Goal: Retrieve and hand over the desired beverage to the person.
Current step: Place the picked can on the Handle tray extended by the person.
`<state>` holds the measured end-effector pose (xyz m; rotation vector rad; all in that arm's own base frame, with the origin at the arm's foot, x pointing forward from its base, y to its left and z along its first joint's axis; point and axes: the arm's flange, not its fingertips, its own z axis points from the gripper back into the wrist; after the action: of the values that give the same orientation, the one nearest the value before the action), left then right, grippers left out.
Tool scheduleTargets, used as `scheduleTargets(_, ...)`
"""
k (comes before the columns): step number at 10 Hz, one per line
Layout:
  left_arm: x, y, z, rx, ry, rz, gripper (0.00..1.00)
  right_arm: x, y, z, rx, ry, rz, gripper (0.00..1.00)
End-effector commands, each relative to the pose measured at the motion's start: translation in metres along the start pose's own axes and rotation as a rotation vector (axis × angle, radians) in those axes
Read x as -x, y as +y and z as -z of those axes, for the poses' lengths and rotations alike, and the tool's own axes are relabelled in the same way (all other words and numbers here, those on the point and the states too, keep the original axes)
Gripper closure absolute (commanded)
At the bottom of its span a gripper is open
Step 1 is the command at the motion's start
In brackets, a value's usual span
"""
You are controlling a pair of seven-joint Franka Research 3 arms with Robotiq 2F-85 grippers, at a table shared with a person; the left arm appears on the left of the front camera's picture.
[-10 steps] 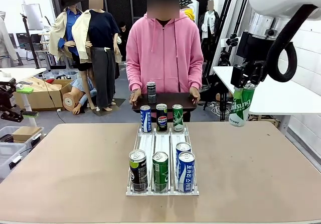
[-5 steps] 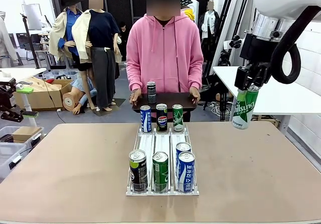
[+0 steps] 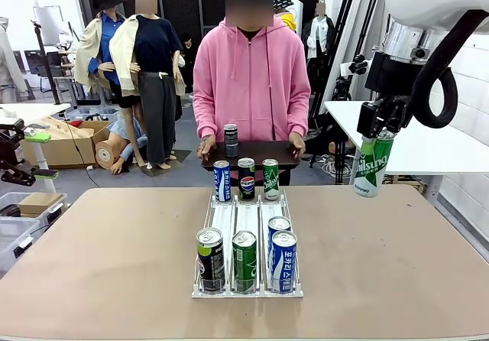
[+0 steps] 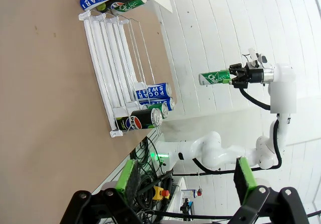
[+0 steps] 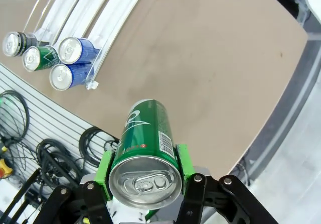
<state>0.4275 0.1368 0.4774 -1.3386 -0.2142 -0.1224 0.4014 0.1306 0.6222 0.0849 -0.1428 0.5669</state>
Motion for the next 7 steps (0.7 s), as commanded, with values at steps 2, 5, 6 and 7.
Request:
scheduleTargets(2, 0.0023, -0.0024, 0.0002, -0.002, -0.007, 0.004, 0.00, -0.0007, -0.0005, -0.0027, 0.001, -0.006, 0.007, 0.77)
scheduleTargets(5, 0.0023, -0.0024, 0.0002, -0.002, -0.007, 0.004, 0.00, -0.0007, -0.0005, -0.0027, 0.001, -0.006, 0.007, 0.77)
scheduleTargets(6, 0.0023, -0.0024, 0.0002, -0.002, -0.007, 0.004, 0.00, -0.0007, -0.0005, -0.0027, 0.001, -0.006, 0.007, 0.77)
scheduleTargets(7, 0.0023, -0.0024, 0.0002, -0.002, -0.007, 0.004, 0.00, -0.0007, -0.0005, -0.0027, 0.001, -0.006, 0.007, 0.77)
